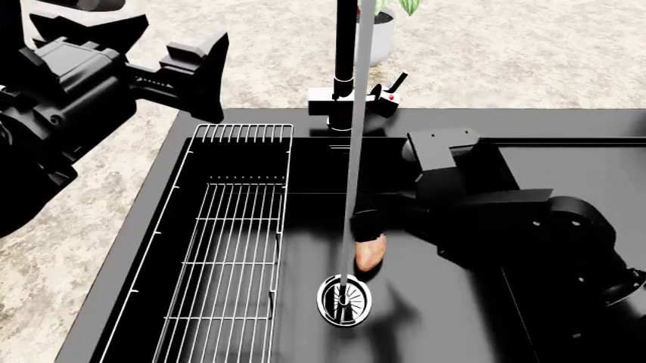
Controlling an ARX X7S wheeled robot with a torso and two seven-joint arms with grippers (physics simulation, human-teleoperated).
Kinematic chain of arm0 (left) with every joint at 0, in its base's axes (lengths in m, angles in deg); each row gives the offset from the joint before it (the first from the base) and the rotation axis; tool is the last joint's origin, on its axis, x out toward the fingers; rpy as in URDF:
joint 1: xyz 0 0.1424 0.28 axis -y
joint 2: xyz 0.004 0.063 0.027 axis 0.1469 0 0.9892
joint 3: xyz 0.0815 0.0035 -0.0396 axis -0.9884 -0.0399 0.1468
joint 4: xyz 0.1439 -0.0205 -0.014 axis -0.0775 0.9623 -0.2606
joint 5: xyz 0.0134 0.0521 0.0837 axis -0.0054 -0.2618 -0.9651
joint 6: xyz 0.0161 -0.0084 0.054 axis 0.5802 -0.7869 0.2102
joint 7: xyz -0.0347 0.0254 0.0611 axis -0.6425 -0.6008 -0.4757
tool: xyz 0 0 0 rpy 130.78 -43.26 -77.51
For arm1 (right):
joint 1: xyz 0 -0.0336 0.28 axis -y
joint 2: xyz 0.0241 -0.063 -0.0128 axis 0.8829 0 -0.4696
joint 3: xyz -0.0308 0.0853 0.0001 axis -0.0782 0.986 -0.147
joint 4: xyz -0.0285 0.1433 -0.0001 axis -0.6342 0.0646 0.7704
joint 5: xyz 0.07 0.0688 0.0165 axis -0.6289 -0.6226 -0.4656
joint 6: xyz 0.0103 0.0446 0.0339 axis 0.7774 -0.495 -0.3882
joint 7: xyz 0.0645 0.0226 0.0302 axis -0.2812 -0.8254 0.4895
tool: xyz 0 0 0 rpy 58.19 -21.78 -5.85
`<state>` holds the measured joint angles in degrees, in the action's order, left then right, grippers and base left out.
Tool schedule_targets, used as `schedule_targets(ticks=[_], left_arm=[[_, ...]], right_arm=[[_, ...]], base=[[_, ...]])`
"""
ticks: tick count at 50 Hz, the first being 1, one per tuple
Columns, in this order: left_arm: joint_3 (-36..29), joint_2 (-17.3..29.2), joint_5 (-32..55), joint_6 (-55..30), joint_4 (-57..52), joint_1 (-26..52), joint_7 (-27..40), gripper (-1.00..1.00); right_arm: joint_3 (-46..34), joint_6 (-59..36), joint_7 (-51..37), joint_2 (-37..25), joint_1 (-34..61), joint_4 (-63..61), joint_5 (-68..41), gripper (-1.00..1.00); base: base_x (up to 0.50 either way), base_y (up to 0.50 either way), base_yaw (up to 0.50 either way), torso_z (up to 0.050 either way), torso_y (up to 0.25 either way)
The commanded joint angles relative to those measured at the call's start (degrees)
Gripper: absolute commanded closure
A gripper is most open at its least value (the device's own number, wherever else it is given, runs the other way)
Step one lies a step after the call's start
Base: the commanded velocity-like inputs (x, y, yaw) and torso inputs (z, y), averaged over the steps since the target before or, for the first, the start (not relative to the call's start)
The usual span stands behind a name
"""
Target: Pick the apricots and kiwis from the sink and place them in one bowl. Place the sweet potato in the other bowl. Then turn off the sink faucet.
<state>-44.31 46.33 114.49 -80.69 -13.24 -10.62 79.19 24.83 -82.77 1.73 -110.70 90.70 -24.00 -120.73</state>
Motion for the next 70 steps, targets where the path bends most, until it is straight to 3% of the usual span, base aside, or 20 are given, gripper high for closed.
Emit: schedule_targets(ticks=[1, 44, 63, 64, 70], left_arm=[[-0.1, 0.1, -0.5, 0.3, 0.5, -0.6, -0.4, -1.00], [-0.7, -0.5, -2.1, 0.9, 2.3, -1.1, -1.8, -1.00], [-0.6, -0.3, -2.2, 1.1, 2.3, -1.6, -1.9, -1.00], [-0.6, -0.2, -2.2, 1.2, 2.3, -1.6, -1.9, -1.00], [-0.3, 0.1, -2.0, 1.3, 2.1, -1.8, -1.9, -1.00]], right_arm=[[-4.6, -0.5, 8.5, 3.8, 1.5, 10.3, 4.9, -1.00], [-9.9, 1.3, 20.0, 8.3, -0.7, 23.9, 9.5, -1.00], [-10.0, 1.0, 20.5, 9.1, -1.0, 25.2, 8.8, -1.00], [-10.0, 0.9, 20.5, 9.1, -1.0, 25.2, 8.8, 1.00], [-9.9, 1.2, 19.1, 8.2, -0.5, 22.7, 9.2, 1.00]], base=[[0.00, 0.00, 0.00, 0.000, 0.000], [0.00, 0.00, 0.00, 0.000, 0.000], [0.00, 0.00, 0.00, 0.000, 0.000], [0.00, 0.00, 0.00, 0.000, 0.000], [0.00, 0.00, 0.00, 0.000, 0.000]])
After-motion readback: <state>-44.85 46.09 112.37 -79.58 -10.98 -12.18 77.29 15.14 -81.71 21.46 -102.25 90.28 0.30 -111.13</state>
